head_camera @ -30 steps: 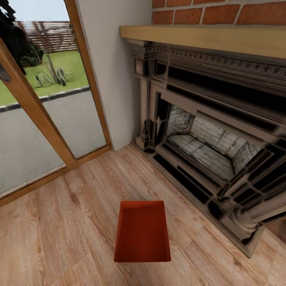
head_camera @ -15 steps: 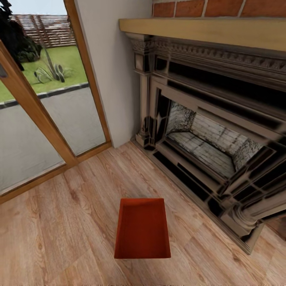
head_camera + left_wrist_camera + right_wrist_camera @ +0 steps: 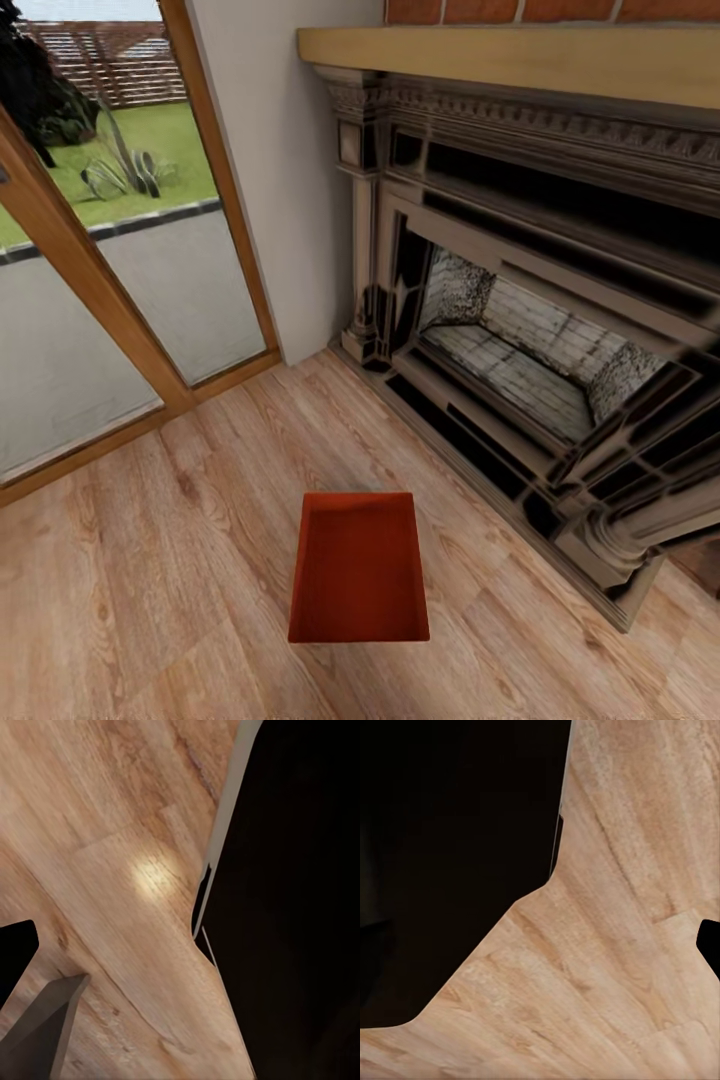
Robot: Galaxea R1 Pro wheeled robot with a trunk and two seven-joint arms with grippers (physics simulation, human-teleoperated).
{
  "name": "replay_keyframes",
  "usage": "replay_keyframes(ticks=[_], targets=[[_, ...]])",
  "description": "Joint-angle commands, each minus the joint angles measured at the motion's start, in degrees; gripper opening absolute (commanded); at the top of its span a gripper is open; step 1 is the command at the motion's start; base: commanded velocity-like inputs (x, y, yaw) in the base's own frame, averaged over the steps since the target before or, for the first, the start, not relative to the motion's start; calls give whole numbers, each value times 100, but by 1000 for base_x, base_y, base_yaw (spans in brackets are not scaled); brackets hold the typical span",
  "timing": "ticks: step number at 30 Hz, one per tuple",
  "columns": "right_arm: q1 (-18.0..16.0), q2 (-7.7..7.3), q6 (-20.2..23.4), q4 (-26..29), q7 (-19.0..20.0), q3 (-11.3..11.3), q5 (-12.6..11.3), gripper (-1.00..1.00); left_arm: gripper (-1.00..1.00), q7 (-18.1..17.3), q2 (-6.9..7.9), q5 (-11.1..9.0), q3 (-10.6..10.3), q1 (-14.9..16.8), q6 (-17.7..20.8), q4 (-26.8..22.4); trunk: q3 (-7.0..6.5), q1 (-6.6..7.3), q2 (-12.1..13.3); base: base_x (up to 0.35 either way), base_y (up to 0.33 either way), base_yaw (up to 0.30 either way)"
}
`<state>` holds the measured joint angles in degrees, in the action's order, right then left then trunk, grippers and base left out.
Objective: Move the two storage containers from the living room to the garage. In the garage, place one container on the floor and stack the other container on top of it (either order is fine).
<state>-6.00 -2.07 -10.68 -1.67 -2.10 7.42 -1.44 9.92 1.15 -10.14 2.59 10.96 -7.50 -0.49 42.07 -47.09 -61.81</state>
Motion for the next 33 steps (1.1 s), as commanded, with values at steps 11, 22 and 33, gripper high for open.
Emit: replay_keyframes(ticks=[11, 22, 33], targets=[[-6, 4, -23, -18, -27, 43, -28, 100, 100, 1, -1, -23, 22, 2, -23, 5, 104, 0, -2, 0, 0, 0], [-6, 3, -13, -11, -35, 40, -32, 100, 100, 1, -1, -23, 22, 2, -23, 5, 205, 0, -2, 0, 0, 0], [-6, 14, -22, -13, -36, 16, -64, 100, 100, 1, -1, -23, 22, 2, -23, 5, 302, 0, -2, 0, 0, 0]])
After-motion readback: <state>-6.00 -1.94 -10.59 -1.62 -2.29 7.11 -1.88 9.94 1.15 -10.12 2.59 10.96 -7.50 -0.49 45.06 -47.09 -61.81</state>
